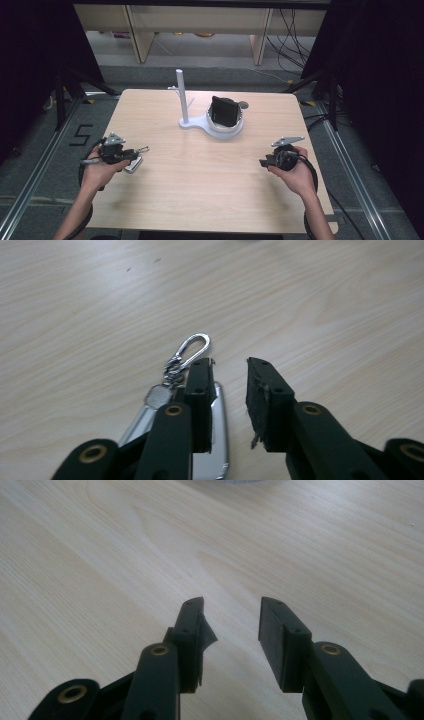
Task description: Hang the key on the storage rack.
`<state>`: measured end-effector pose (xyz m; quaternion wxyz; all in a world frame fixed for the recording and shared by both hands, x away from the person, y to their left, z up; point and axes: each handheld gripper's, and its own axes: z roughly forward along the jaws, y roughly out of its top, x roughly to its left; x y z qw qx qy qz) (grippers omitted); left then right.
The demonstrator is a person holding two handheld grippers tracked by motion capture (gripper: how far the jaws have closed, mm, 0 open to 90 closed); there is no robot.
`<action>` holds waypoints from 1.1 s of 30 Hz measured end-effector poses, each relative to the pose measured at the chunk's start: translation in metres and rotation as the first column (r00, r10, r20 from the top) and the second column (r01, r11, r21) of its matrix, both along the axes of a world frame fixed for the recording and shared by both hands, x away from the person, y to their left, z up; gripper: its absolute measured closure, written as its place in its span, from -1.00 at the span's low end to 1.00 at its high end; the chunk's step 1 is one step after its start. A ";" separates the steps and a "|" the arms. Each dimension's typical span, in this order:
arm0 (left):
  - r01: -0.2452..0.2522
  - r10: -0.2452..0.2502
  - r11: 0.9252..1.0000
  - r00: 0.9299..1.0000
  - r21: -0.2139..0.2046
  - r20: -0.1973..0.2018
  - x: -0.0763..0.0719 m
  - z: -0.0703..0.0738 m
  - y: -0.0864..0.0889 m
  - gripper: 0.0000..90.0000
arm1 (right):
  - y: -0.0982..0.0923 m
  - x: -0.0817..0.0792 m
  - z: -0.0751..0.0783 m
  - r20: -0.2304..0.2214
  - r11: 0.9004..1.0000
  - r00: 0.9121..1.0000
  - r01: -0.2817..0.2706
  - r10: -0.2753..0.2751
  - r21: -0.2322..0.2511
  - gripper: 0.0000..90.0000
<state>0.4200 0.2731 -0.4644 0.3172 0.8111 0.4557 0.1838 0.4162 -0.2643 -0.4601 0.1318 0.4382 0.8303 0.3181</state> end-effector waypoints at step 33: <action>0.056 -0.041 0.994 0.986 0.094 -0.159 0.068 -0.025 -0.006 0.32 | 0.003 0.001 -0.001 -0.022 1.000 0.999 -0.027 0.027 0.001 0.37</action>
